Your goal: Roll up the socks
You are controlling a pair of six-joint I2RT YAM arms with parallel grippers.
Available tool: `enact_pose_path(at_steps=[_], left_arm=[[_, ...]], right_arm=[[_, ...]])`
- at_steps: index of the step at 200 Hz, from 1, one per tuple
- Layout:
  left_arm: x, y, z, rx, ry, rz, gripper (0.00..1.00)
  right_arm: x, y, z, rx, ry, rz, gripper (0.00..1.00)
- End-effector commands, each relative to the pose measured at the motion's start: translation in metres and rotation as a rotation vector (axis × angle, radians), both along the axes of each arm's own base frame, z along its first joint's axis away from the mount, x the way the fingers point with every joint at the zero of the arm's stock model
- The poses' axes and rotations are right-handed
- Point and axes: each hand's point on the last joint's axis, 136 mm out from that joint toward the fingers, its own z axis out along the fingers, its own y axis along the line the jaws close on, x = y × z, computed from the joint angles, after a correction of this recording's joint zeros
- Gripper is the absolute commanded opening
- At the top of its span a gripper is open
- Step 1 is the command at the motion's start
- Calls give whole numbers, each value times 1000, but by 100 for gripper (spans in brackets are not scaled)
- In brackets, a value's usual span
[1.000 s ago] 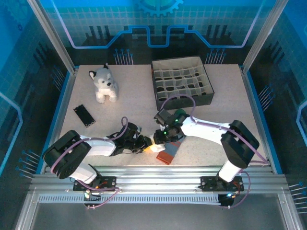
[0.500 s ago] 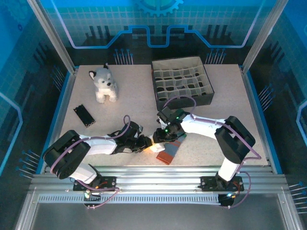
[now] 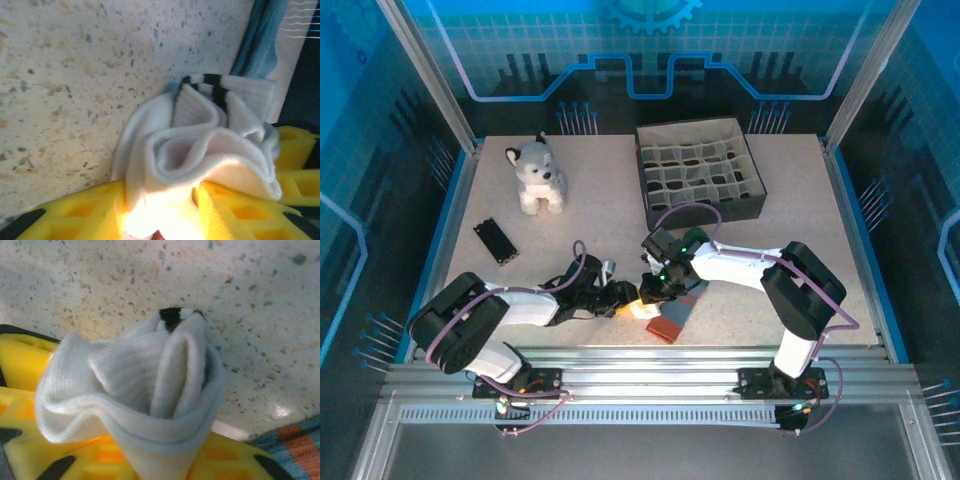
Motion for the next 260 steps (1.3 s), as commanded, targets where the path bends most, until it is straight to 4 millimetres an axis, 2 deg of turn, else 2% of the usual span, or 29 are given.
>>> enact_pose_path(at_steps=[1,50,90,118,125,160,190,213,249,260], left_arm=[[-3,4,-13,-2,33,-13,45],[7,-20,-3,-127,21,-67,43],[16,-26,10,-150,-19,-70,35],[21,-25,21,-163,-53,-68,25],[22,-24,22,-161,-59,-65,21],[24,-20,36,-156,-116,-69,10],[25,-18,61,-154,-213,-98,0],[27,-16,85,-132,-311,-130,0],[27,-6,119,-60,-473,-166,0],[27,-3,126,-39,-508,-172,0]], right_arm=[[-21,-1,-26,-44,74,46,15],[-22,15,-20,76,72,65,12],[-13,24,5,196,-9,67,9],[-1,23,20,281,-44,23,6],[-5,17,14,280,-34,11,5],[-2,14,29,313,-89,13,2],[4,9,52,326,-175,18,16],[12,3,77,339,-259,15,32],[22,-9,111,368,-339,4,45],[25,-13,120,377,-352,0,46]])
